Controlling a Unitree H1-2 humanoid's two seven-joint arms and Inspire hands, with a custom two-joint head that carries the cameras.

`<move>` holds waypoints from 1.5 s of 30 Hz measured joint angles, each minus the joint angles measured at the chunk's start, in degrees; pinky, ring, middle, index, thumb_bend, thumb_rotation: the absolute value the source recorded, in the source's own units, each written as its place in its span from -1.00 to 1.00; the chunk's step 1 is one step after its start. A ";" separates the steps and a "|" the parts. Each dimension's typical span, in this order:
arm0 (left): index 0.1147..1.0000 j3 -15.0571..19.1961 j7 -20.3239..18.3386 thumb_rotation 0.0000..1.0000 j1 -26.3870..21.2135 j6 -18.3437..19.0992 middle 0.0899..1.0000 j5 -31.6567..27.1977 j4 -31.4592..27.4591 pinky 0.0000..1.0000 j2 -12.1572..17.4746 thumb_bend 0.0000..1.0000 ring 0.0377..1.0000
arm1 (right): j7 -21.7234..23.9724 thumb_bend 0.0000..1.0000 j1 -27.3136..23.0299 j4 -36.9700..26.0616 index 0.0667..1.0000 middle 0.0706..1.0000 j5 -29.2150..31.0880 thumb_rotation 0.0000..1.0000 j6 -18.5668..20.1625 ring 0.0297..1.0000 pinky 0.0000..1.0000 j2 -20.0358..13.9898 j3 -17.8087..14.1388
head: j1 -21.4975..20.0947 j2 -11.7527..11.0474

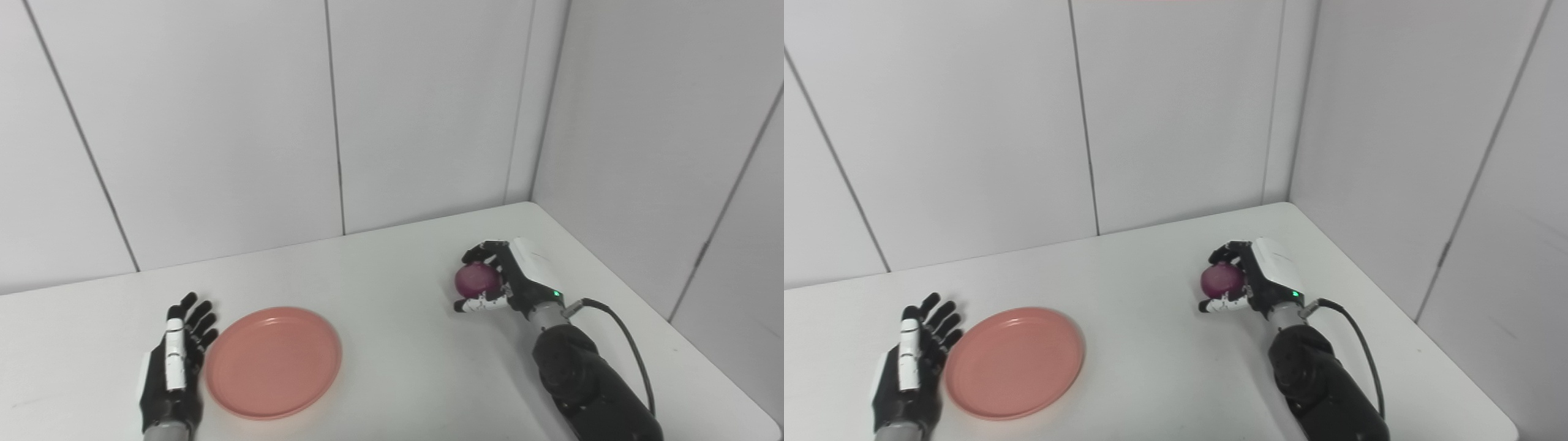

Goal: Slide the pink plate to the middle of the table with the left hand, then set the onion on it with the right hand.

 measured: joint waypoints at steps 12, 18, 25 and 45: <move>0.74 -2.43 2.28 1.00 0.17 0.66 0.75 3.56 -0.19 0.85 -2.27 0.03 0.79 | 4.28 0.02 0.05 -8.88 0.04 -0.14 2.33 -1.00 -0.34 -0.28 -0.41 2.68 0.79 | 11.42 0.61; 0.75 -2.79 2.85 1.00 0.16 -0.03 0.75 4.28 0.31 0.84 -2.69 0.06 0.79 | 5.47 0.03 -0.79 -9.49 0.03 -0.13 2.33 -1.00 -3.59 -0.24 -0.33 3.19 2.53 | 13.80 0.70; 0.76 -2.88 3.40 1.00 0.10 -0.87 0.75 5.05 0.95 0.86 -3.35 0.06 0.79 | 5.92 0.03 -2.49 -7.86 0.03 -0.13 2.16 -1.00 -5.33 -0.23 -0.29 5.32 4.72 | 13.27 0.53; 0.75 -2.53 3.58 1.00 -0.33 -0.87 0.76 5.07 1.47 0.86 -3.38 0.06 0.80 | 9.82 0.02 -7.05 -0.81 0.02 -0.14 -4.67 -1.00 -5.23 -0.23 -0.26 16.13 14.38 | 12.39 1.05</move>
